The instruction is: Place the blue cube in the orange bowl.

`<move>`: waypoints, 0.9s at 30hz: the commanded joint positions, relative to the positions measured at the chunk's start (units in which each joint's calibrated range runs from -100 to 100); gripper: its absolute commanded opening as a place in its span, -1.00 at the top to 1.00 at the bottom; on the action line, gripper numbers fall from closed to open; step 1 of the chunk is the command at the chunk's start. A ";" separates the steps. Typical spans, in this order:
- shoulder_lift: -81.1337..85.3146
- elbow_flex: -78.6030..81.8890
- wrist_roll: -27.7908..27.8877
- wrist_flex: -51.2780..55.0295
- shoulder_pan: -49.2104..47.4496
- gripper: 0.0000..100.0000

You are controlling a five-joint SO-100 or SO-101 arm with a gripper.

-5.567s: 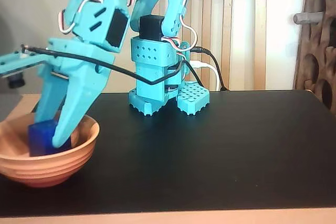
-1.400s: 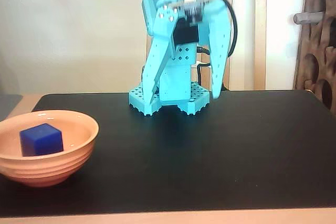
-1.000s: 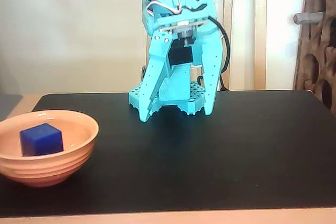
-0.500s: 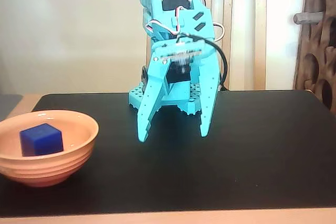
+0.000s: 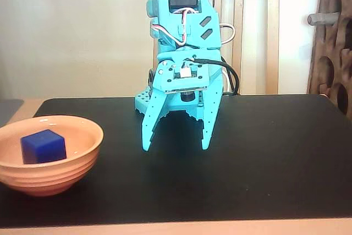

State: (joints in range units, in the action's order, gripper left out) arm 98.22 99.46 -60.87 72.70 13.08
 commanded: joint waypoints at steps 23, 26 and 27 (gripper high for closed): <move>1.10 0.54 2.07 2.13 0.86 1.00; 1.10 0.54 0.97 2.04 0.46 1.00; 1.10 0.54 1.18 2.04 0.46 1.00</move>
State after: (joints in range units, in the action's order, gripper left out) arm 98.39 99.46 -58.73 74.11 13.27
